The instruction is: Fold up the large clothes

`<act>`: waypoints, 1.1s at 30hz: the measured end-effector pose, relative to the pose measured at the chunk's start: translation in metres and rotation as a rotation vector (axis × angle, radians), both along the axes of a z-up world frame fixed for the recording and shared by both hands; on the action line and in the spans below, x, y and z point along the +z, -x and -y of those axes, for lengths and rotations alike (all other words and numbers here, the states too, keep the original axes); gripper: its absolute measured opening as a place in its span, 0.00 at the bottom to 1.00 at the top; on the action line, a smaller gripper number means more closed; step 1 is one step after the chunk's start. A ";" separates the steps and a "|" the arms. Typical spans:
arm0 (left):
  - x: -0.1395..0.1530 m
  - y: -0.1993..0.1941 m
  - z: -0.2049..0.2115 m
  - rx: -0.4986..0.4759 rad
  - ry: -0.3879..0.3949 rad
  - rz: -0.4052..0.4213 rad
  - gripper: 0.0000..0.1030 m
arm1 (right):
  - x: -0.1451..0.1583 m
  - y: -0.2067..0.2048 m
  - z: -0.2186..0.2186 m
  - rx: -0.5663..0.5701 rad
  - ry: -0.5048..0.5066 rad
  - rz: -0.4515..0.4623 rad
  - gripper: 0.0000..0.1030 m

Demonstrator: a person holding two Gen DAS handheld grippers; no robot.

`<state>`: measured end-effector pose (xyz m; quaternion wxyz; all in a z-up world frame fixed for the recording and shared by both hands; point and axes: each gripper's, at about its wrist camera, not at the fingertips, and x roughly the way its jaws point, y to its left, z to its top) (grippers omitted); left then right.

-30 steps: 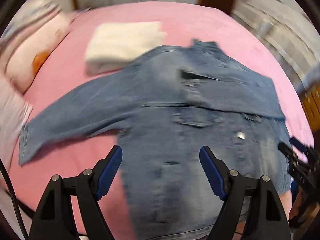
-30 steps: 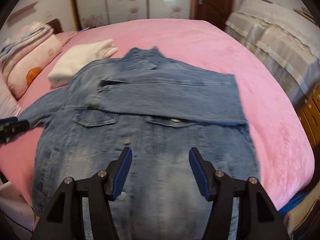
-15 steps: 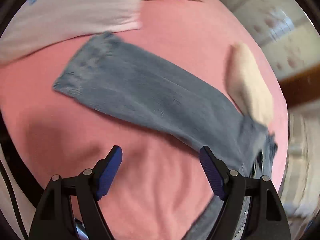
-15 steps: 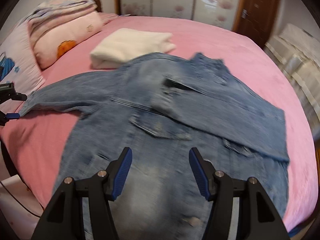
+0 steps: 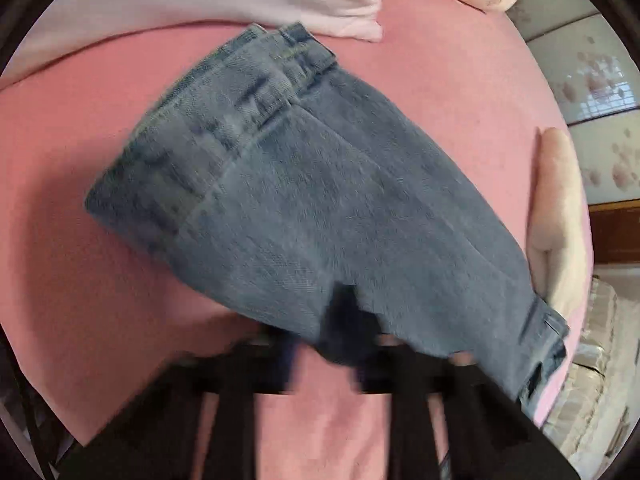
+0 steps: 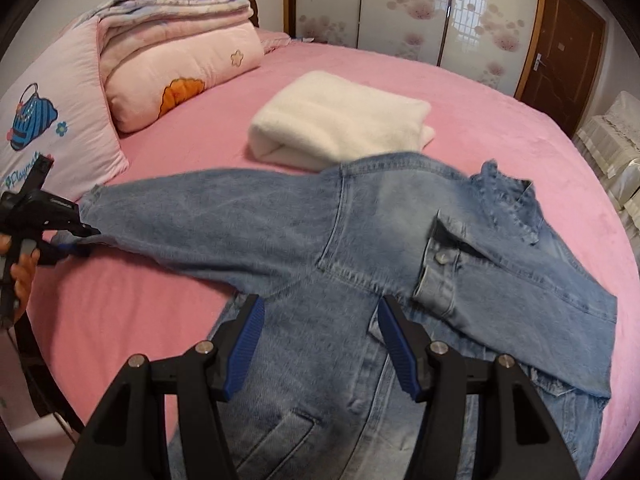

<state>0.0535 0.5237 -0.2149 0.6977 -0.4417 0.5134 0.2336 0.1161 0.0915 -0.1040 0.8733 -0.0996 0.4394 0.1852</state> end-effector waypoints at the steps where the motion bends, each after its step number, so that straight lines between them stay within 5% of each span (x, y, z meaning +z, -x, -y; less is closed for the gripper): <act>1: 0.003 -0.002 0.001 -0.005 -0.029 -0.001 0.05 | -0.006 0.002 0.004 -0.007 0.005 -0.014 0.58; 6: 0.047 -0.030 0.055 -0.152 -0.387 -0.035 0.02 | -0.030 0.009 0.048 -0.081 0.009 -0.094 0.58; 12: 0.125 -0.073 0.169 -0.347 -0.562 0.152 0.02 | -0.038 0.017 0.114 -0.201 -0.009 -0.124 0.58; 16: 0.171 -0.099 0.300 -0.586 -0.581 0.355 0.02 | -0.033 0.019 0.167 -0.311 -0.061 -0.125 0.58; 19: 0.178 -0.103 0.404 -0.798 -0.545 0.473 0.03 | -0.029 0.022 0.207 -0.389 -0.098 -0.114 0.58; 22: 0.146 -0.100 0.500 -1.042 -0.401 0.489 0.14 | -0.030 0.027 0.241 -0.454 -0.113 -0.116 0.58; 24: 0.112 -0.093 0.553 -1.146 -0.399 0.423 0.37 | -0.033 0.031 0.264 -0.495 -0.116 -0.121 0.58; 29: 0.076 -0.069 0.586 -1.190 -0.480 0.385 0.45 | -0.052 0.047 0.299 -0.551 -0.125 -0.159 0.58; 33: 0.070 -0.060 0.569 -1.134 -0.478 0.367 0.56 | -0.067 0.049 0.306 -0.561 -0.158 -0.195 0.58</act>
